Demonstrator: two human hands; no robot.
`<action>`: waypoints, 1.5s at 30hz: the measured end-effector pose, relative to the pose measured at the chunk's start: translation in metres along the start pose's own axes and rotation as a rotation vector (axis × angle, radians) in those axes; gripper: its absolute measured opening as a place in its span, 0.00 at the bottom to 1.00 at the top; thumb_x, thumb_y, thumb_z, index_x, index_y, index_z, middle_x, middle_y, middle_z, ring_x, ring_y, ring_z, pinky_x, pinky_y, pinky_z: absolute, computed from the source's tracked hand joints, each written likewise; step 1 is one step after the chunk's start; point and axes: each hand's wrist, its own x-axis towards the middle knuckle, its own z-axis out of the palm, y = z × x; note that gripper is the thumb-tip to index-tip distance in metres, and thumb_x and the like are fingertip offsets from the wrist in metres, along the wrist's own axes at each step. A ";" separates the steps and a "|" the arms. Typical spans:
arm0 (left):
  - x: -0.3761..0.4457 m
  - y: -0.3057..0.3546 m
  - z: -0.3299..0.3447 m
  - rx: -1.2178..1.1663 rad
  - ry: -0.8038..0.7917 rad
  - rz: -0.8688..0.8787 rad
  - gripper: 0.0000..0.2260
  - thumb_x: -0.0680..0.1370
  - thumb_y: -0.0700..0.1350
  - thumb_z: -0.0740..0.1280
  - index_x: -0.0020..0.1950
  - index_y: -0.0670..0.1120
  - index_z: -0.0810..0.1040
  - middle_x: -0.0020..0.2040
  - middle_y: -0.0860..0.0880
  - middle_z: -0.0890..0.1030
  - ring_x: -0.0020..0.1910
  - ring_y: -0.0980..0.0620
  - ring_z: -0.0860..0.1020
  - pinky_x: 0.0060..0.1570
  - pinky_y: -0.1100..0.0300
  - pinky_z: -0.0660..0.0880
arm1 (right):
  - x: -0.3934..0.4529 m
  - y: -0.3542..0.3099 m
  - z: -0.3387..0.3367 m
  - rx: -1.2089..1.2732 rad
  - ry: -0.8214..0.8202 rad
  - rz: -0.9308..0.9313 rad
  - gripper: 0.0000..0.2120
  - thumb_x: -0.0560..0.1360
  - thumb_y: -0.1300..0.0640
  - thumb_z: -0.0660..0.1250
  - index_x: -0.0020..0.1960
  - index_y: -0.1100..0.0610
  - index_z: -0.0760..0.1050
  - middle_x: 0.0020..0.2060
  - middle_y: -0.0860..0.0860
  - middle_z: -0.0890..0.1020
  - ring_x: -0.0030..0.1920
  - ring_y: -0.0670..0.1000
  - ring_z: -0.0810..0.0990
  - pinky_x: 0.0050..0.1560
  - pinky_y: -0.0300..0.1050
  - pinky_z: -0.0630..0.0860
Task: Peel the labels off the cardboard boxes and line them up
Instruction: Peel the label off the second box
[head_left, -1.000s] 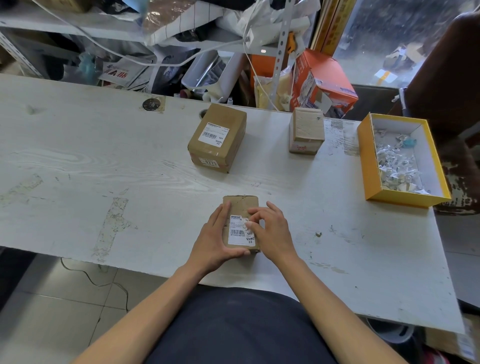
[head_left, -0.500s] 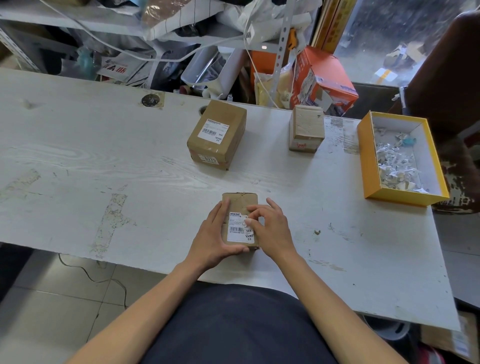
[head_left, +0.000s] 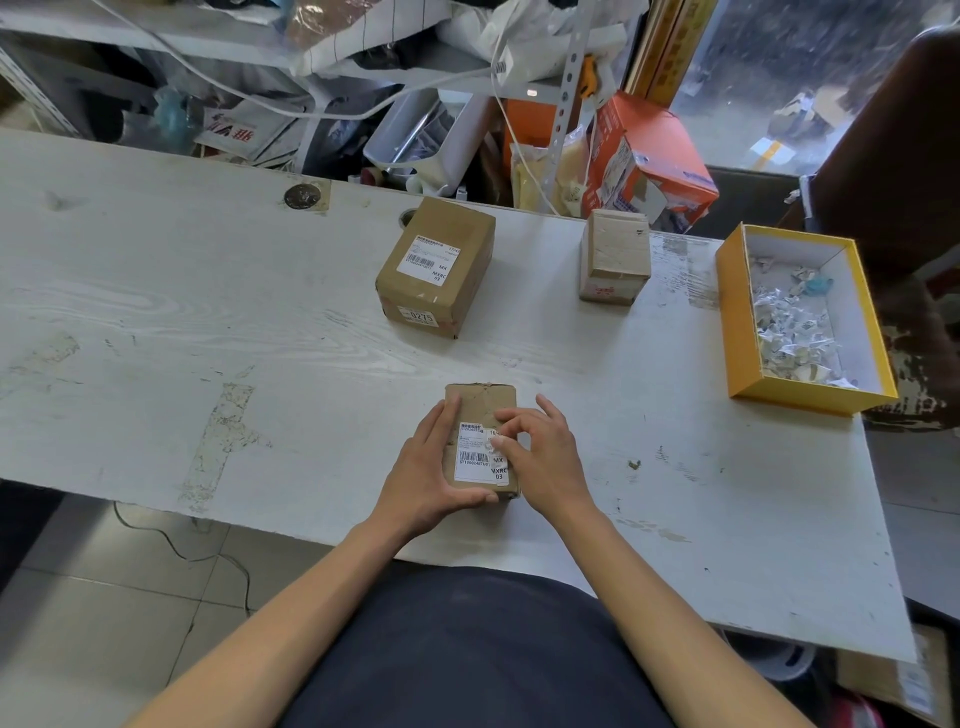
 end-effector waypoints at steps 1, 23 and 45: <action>0.000 0.000 0.000 0.001 -0.001 -0.001 0.57 0.59 0.66 0.78 0.78 0.65 0.45 0.79 0.57 0.55 0.76 0.55 0.59 0.73 0.48 0.65 | 0.000 0.000 0.000 -0.002 -0.001 0.000 0.04 0.74 0.59 0.70 0.40 0.54 0.77 0.58 0.43 0.81 0.75 0.50 0.58 0.72 0.47 0.57; -0.001 0.002 -0.001 0.003 -0.003 0.002 0.56 0.59 0.66 0.77 0.74 0.71 0.41 0.79 0.57 0.55 0.76 0.56 0.58 0.73 0.50 0.64 | 0.000 -0.002 0.000 -0.003 -0.013 0.017 0.04 0.75 0.59 0.70 0.41 0.55 0.78 0.58 0.44 0.81 0.74 0.49 0.61 0.69 0.43 0.58; 0.001 -0.001 0.000 0.003 -0.007 0.007 0.57 0.59 0.66 0.78 0.78 0.64 0.46 0.79 0.56 0.56 0.76 0.56 0.59 0.73 0.51 0.64 | 0.000 -0.002 -0.002 0.130 0.003 0.000 0.10 0.73 0.63 0.70 0.36 0.52 0.76 0.53 0.44 0.81 0.51 0.44 0.79 0.51 0.36 0.77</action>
